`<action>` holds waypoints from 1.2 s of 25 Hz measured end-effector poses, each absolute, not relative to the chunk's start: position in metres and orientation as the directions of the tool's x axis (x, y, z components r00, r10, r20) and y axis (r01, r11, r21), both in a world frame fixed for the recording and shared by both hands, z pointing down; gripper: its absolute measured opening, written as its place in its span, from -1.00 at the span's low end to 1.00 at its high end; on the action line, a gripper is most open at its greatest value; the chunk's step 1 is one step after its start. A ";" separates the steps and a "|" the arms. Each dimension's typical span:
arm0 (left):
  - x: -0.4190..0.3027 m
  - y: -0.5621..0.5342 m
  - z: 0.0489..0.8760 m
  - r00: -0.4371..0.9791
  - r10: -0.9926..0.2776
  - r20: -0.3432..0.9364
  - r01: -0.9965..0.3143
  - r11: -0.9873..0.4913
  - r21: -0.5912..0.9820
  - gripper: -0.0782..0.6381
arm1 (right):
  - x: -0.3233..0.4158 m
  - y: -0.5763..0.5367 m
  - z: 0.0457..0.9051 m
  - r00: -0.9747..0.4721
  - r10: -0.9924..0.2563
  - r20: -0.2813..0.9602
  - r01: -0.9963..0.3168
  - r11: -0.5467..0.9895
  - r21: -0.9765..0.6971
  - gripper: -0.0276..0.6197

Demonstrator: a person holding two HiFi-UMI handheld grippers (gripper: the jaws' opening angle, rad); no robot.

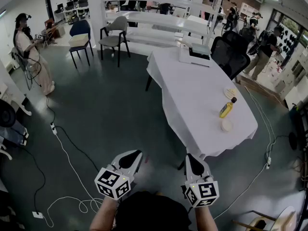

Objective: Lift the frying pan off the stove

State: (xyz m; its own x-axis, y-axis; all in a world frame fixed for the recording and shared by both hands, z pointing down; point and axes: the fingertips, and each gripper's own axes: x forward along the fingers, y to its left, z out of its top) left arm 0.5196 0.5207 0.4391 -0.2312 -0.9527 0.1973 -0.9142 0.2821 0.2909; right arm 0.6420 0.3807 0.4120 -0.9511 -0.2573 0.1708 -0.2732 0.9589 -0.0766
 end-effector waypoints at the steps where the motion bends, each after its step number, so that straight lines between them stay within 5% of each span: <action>1: 0.520 0.520 0.439 -0.231 -0.953 0.198 -0.914 0.282 0.291 -0.55 | 0.643 0.380 0.412 -0.951 -0.257 0.174 -0.273 0.959 -0.076 -0.90; 30: 0.478 0.576 0.453 -0.246 -0.945 0.214 -0.905 0.303 0.298 -0.55 | 0.603 0.432 0.432 -0.944 -0.260 0.202 -0.284 0.953 -0.105 -0.90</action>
State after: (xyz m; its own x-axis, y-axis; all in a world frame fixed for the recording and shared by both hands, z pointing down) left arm 0.4779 0.5763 0.4534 -0.2463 -0.9452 0.2142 -0.9049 0.3034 0.2985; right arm 0.6029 0.4320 0.4324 -0.9443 -0.2596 0.2024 -0.2845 0.9529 -0.1050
